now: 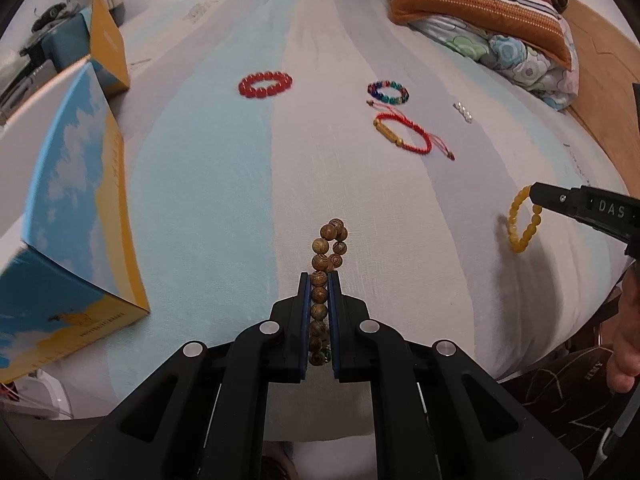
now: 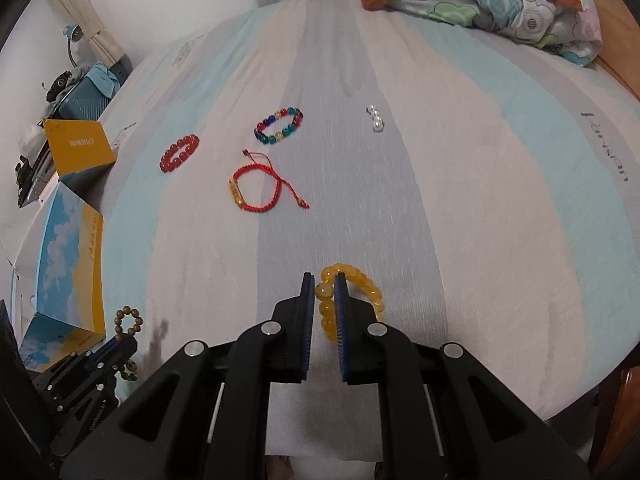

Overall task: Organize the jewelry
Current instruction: 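Lift and carry both held bracelets over the open white box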

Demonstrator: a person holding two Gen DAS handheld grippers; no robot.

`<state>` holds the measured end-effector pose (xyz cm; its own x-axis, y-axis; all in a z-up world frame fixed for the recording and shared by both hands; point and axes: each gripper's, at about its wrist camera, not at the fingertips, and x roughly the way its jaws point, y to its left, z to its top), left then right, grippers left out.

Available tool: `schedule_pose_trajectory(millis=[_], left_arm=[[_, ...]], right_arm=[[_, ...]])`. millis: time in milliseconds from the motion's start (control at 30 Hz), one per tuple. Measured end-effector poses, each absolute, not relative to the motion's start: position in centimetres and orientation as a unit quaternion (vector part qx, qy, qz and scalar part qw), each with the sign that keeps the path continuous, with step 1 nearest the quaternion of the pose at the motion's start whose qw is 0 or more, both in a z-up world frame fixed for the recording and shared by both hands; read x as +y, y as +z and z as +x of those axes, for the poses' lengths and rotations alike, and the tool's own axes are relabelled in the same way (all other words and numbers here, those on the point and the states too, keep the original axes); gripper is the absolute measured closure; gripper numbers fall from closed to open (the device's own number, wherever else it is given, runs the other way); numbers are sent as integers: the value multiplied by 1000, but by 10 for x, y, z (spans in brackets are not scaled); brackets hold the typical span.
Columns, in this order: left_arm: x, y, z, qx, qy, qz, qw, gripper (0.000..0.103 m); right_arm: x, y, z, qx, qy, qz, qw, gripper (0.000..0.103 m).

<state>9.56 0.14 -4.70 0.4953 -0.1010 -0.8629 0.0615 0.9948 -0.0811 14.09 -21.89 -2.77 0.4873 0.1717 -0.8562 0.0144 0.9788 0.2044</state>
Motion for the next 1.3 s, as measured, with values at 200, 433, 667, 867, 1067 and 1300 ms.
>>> schedule_pose_trajectory(millis=[200,433,667,867,1067,1300], left_arm=[[5,-33,96,491,-39,-17,870,96],[10,-18,97,481,-26,-18,876,96],[15,-2,102,469,-17,-15,883,96],[27,13,105,458,-13,-25,889,96],[42,26,106,450,-5,-29,893,96],[60,41,107,445,1,-30,895,96]], right_arm=[[-212,-14,140,488,49,91,867,94],[-197,2,137,472,57,91,875,94],[-180,24,136,455,64,81,885,94],[-165,37,137,449,71,76,887,94],[-146,48,138,445,72,67,890,94],[-120,64,137,439,74,48,894,94]])
